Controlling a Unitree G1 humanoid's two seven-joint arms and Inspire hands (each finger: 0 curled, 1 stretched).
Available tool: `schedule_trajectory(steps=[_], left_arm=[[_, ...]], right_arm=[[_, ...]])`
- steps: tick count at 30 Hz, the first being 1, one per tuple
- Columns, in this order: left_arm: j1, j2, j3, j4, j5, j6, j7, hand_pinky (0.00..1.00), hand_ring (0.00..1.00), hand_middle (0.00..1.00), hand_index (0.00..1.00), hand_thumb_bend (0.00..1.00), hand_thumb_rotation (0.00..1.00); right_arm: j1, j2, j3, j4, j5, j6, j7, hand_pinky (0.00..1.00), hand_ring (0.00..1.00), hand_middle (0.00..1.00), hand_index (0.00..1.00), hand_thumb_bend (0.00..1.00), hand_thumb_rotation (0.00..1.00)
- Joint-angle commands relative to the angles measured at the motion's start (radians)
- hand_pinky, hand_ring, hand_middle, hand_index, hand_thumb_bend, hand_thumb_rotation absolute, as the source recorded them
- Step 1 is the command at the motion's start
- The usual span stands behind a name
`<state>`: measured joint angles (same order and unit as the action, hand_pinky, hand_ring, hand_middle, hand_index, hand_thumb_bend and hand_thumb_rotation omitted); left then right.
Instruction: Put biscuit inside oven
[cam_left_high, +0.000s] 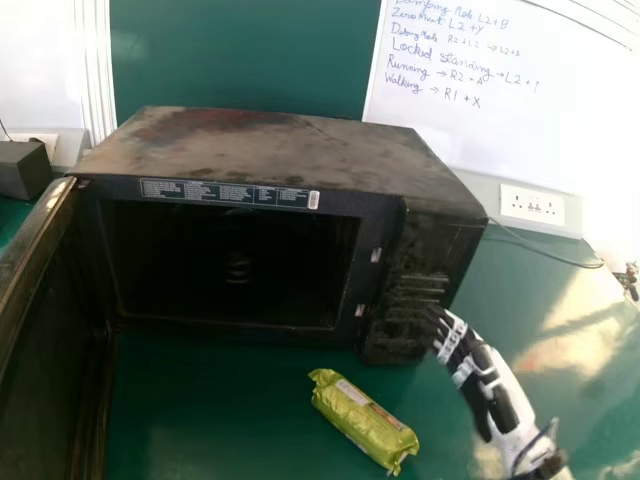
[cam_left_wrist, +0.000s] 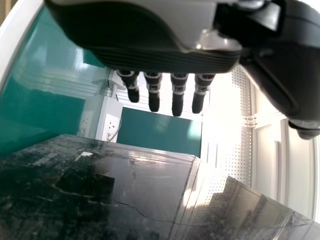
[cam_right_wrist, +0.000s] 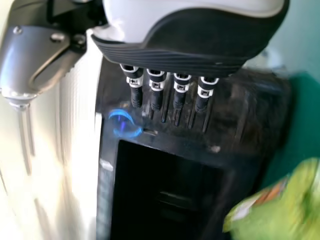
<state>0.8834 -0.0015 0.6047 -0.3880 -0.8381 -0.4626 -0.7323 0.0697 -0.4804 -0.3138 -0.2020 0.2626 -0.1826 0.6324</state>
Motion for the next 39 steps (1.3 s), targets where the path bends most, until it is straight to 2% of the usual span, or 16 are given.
schedule_trajectory(steps=[1, 4, 6, 13, 17, 20, 23, 28, 32, 35, 39], left_arm=[[0.014, -0.012, -0.006, -0.015, 0.005, 0.000, 0.003, 0.91, 0.96, 0.99, 0.98, 1.00, 0.72], [0.020, -0.021, -0.011, -0.030, 0.018, -0.007, 0.006, 0.89, 0.94, 0.96, 0.96, 1.00, 0.66], [0.023, -0.025, -0.015, -0.034, 0.018, -0.009, -0.006, 0.83, 0.91, 0.93, 0.93, 1.00, 0.70], [0.055, -0.049, -0.048, -0.073, 0.040, -0.002, -0.009, 0.74, 0.87, 0.89, 0.89, 1.00, 0.74], [0.079, -0.067, -0.073, -0.105, 0.065, -0.015, -0.003, 0.70, 0.82, 0.86, 0.85, 1.00, 0.72], [0.094, -0.069, -0.087, -0.123, 0.062, -0.015, -0.005, 0.66, 0.80, 0.85, 0.85, 1.00, 0.79], [0.109, -0.068, -0.099, -0.136, 0.062, -0.014, -0.003, 0.69, 0.80, 0.86, 0.87, 1.00, 0.83], [0.136, -0.057, -0.114, -0.161, 0.052, -0.005, -0.012, 0.66, 0.78, 0.85, 0.86, 1.00, 0.82], [0.154, -0.051, -0.123, -0.179, 0.041, -0.003, -0.020, 0.72, 0.81, 0.87, 0.88, 1.00, 0.83], [0.176, -0.057, -0.134, -0.201, 0.043, 0.001, -0.014, 0.78, 0.83, 0.89, 0.89, 1.00, 0.82], [0.187, -0.055, -0.146, -0.214, 0.029, 0.007, -0.016, 0.77, 0.82, 0.88, 0.88, 1.00, 0.79]], right_arm=[[-0.013, -0.054, -0.011, -0.032, -0.093, -0.090, -0.016, 1.00, 1.00, 1.00, 1.00, 1.00, 0.96], [-0.008, -0.099, -0.019, -0.058, -0.204, -0.164, -0.046, 1.00, 1.00, 1.00, 1.00, 1.00, 0.97], [0.005, -0.132, -0.027, -0.090, -0.295, -0.184, -0.070, 1.00, 1.00, 1.00, 1.00, 1.00, 0.96], [0.028, -0.211, -0.025, -0.177, -0.447, -0.149, -0.081, 1.00, 1.00, 1.00, 1.00, 1.00, 0.95], [0.021, -0.228, -0.016, -0.201, -0.531, -0.152, -0.107, 1.00, 1.00, 1.00, 1.00, 1.00, 0.96], [0.008, -0.258, -0.002, -0.218, -0.608, -0.153, -0.111, 1.00, 1.00, 1.00, 1.00, 1.00, 0.95], [0.001, -0.286, 0.016, -0.236, -0.669, -0.138, -0.102, 1.00, 1.00, 1.00, 1.00, 1.00, 0.94], [0.004, -0.302, 0.051, -0.253, -0.780, -0.143, -0.119, 1.00, 1.00, 1.00, 1.00, 1.00, 0.95], [0.012, -0.316, 0.087, -0.273, -0.885, -0.131, -0.114, 1.00, 1.00, 1.00, 1.00, 1.00, 0.95], [0.020, -0.306, 0.102, -0.279, -0.927, -0.120, -0.123, 1.00, 1.00, 1.00, 1.00, 1.00, 0.97], [0.030, -0.278, 0.117, -0.283, -0.954, -0.098, -0.147, 1.00, 1.00, 1.00, 1.00, 1.00, 0.98]])
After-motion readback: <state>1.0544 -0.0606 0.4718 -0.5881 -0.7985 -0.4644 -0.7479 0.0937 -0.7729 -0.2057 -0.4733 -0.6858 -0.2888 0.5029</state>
